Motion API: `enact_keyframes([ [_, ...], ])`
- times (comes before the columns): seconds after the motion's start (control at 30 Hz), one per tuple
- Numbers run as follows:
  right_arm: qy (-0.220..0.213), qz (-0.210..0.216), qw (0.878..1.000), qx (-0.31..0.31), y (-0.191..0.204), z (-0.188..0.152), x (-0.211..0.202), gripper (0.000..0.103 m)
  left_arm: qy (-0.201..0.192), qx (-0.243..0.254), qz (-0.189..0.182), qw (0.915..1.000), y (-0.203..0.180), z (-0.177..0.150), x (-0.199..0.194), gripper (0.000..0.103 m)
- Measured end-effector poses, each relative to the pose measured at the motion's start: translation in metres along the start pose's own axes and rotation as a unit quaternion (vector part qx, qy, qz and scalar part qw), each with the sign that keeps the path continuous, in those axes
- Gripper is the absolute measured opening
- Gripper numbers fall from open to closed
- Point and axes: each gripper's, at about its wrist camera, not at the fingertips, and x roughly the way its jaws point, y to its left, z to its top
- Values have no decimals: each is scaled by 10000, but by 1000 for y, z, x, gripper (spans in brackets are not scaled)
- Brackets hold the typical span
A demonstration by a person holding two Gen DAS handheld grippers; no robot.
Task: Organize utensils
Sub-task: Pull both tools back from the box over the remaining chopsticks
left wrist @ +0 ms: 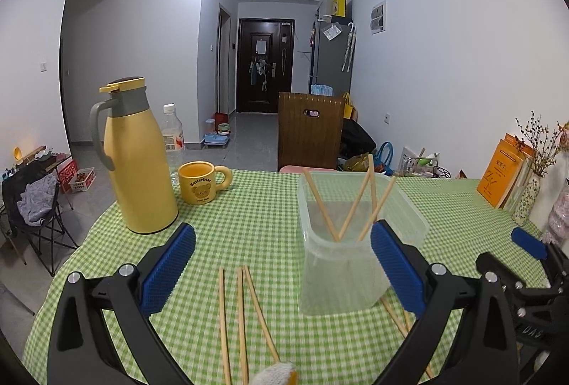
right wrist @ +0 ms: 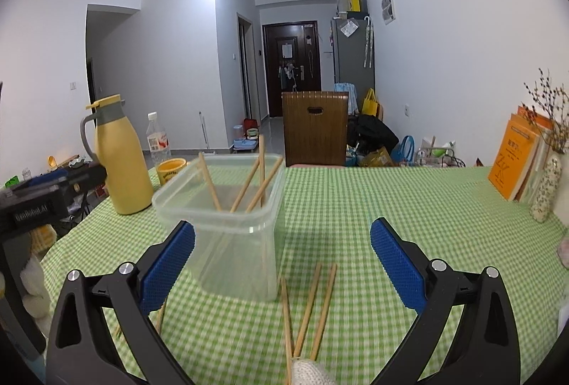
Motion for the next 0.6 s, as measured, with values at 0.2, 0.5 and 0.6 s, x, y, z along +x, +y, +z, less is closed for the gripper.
enact_keyframes([
  [0.2,262,20,9996,54,2,-33,0,95,28,104,-10,9999,0,-18,-15,96],
  [0.5,600,-49,9981,110,11,-87,9,95,264,98,-84,9996,5,-56,-13,96],
  [0.6,630,-89,9979,96,15,-102,8,95,356,53,-101,9993,10,-70,-9,96],
])
